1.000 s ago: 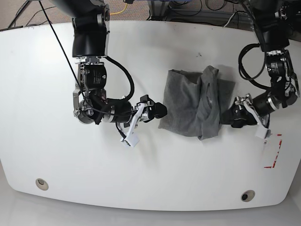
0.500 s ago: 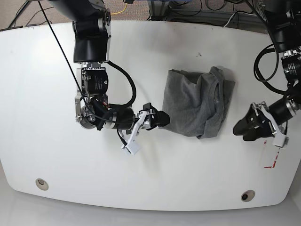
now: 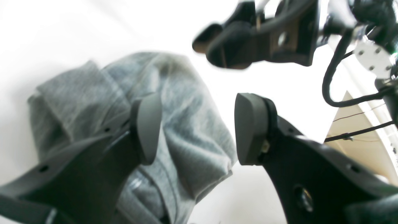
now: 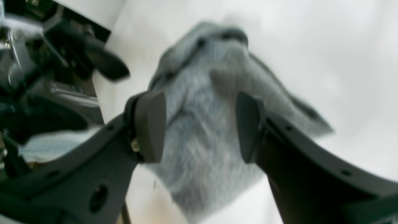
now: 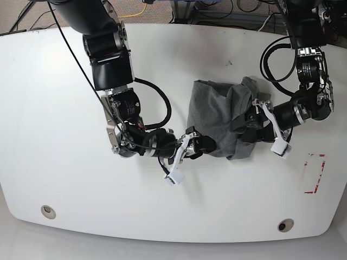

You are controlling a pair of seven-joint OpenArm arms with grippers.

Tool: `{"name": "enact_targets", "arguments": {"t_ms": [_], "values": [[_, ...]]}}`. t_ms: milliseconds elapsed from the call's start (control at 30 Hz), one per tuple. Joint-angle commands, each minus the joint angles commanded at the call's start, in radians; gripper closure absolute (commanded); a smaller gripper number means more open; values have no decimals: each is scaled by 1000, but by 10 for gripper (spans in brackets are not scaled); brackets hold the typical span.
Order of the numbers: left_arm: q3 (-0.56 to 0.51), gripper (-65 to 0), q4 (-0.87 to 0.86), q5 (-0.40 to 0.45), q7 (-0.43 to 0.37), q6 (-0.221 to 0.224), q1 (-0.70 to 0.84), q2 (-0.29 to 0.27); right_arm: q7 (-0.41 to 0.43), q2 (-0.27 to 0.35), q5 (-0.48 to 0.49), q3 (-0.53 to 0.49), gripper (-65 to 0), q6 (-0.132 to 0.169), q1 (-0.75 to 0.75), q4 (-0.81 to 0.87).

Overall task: Layout the t-shirt on the table in an organized manner, then fold the t-shirt properly
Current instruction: 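Grasp the bundle's sides with both grippers and lift it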

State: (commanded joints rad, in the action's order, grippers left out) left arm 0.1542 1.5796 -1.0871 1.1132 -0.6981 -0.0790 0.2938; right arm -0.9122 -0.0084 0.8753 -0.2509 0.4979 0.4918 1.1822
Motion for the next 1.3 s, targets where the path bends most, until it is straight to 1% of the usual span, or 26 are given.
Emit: {"name": "enact_targets", "arguments": {"t_ms": [67, 133, 167, 200, 233, 267, 333, 400, 467, 500, 567, 633, 700, 733, 767, 833, 867, 933, 967, 1100, 1200, 1300], "values": [[-2, -344, 0, 18, 0, 0, 17, 0, 37, 2, 0, -31, -344, 0, 2, -18], [-3, -344, 0, 58, 0, 0, 38, 0, 92, 2, -2, -60, -344, 3, 12, -54], [-3, -344, 0, 66, 0, 0, 41, 0, 103, 2, -2, -69, -344, 6, 14, -63], [-3, -344, -2, 84, 0, 0, 49, 0, 130, 8, -2, -94, -344, 20, 14, -81], [-3, -344, -5, 107, 0, 0, 58, 0, 166, 17, -3, -124, -342, 40, 14, -100], [-3, -344, -5, 118, 0, 0, 60, 0, 186, 21, -3, -143, -342, 49, 14, -110], [-3, -344, -6, 158, 0, 0, 71, 3, 265, 35, -25, -207, -341, 77, 15, -137], [-3, -344, -6, 196, 0, 0, 75, 6, 316, 37, -66, -242, -327, 87, 12, -152], [-3, -344, -8, 247, -2, 0, 80, 6, 356, 37, -129, -261, -289, 89, 11, -178], [-3, -344, -9, 278, -2, 0, 80, 5, 384, 35, -175, -264, -262, 97, 5, -199], [-3, -344, -23, 339, -5, 0, 78, 3, 430, 32, -255, -262, -230, 121, -12, -229], [-3, -344, -71, 414, -6, 0, 71, 2, 474, 31, -336, -261, -214, 144, -20, -255], [-3, -344, -104, 453, -11, 0, 66, 0, 488, 34, -374, -261, -211, 152, -23, -262], [-3, -344, -132, 480, -25, 0, 52, 0, 496, 38, -393, -259, -211, 158, -34, -264], [-3, -344, -152, 500, -35, 0, 44, 0, 502, 48, -400, -256, -209, 158, -43, -264], [-3, -344, -209, 539, -58, 0, 32, 0, 511, 83, -402, -224, -209, 167, -66, -262], [-3, -344, -235, 557, -69, 0, 25, 0, 512, 97, -402, -209, -209, 176, -77, -262], [-3, -344, -269, 575, -91, 0, 5, 0, 511, 115, -402, -189, -209, 189, -98, -262], [-3, -344, -295, 586, -109, 0, -9, 3, 508, 137, -404, -172, -209, 199, -121, -261], [-3, -344, -324, 585, -118, 0, -38, 6, 489, 169, -405, -126, -209, 200, -195, -186], [-3, -344, -324, 582, -115, 0, -61, 6, 450, 193, -407, -100, -209, 198, -262, -97], [-3, -344, -324, 582, -115, 0, -92, 0, 404, 199, -408, -69, -209, 198, -331, -5]]}}
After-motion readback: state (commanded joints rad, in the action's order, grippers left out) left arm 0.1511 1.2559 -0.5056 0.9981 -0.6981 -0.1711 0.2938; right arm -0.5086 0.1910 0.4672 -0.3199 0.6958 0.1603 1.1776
